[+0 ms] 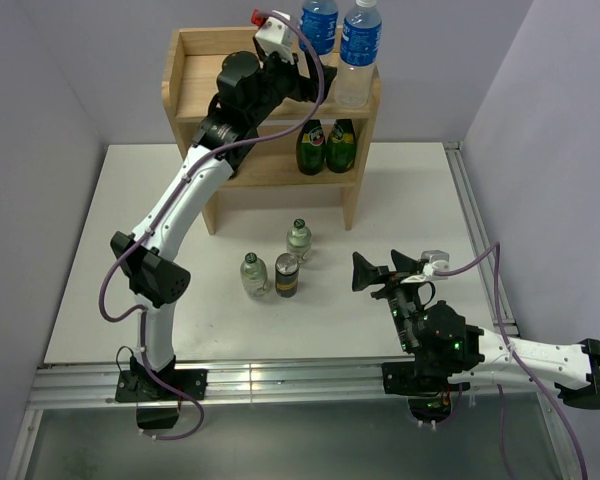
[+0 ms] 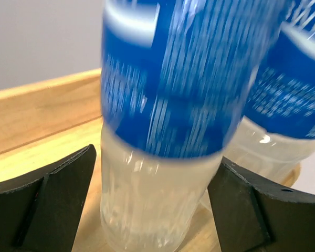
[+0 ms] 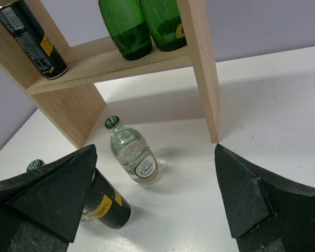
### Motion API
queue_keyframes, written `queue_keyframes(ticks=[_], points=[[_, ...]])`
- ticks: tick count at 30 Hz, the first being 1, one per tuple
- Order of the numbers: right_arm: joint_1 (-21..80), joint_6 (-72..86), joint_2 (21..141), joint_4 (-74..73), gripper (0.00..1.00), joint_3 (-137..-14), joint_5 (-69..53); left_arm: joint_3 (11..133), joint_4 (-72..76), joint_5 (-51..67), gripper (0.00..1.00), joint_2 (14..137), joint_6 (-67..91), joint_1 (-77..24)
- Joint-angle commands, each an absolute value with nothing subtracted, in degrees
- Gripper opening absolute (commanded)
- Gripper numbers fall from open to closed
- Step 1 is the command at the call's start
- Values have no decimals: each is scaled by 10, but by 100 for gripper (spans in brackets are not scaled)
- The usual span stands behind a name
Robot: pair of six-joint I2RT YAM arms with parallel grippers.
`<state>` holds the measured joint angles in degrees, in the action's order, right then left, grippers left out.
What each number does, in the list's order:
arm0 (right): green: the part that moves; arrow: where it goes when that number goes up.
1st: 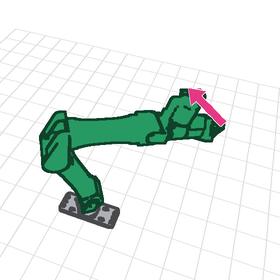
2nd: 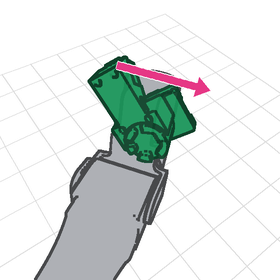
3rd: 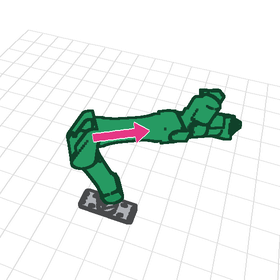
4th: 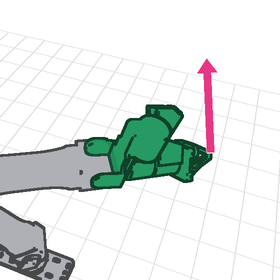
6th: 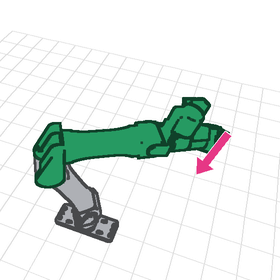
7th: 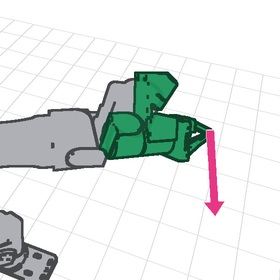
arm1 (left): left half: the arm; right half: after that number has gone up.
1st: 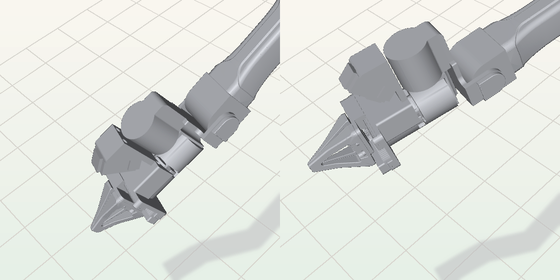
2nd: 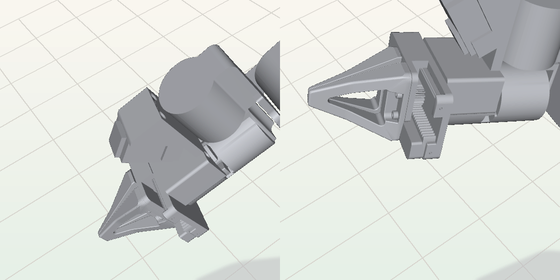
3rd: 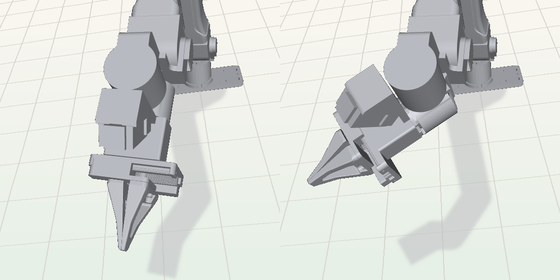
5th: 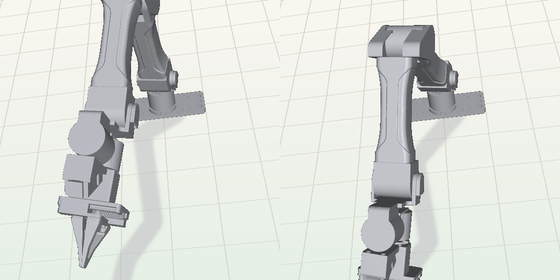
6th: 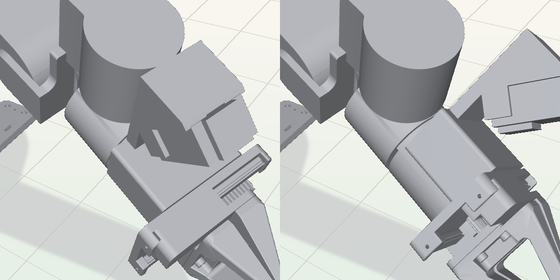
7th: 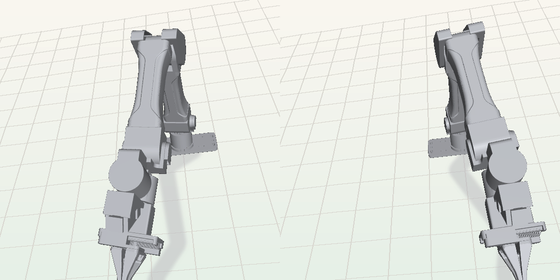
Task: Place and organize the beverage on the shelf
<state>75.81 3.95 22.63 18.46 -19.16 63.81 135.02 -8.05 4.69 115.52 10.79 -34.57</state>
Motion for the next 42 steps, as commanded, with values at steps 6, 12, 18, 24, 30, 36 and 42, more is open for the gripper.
queue_keyframes(ticks=[6, 12, 18, 24, 30, 36, 42], points=[[754, 38, 222, 211, 100, -182, 649, 1325, -62, 47, 89, 1130, 114, -347], [755, 35, 221, 216, 100, -179, 649, 1309, -54, 45, 89, 1122, 114, -347], [754, 37, 227, 218, 100, -178, 647, 1284, -47, 42, 88, 1107, 112, -346], [754, 37, 237, 227, 100, -178, 644, 1231, -38, 39, 89, 1071, 110, -346], [752, 39, 248, 231, 100, -178, 640, 1160, -29, 33, 89, 1012, 112, -347], [753, 40, 257, 237, 100, -178, 637, 1086, -36, 27, 96, 933, 113, -350], [753, 42, 263, 238, 100, -175, 634, 1003, -45, 20, 98, 846, 112, -356]])
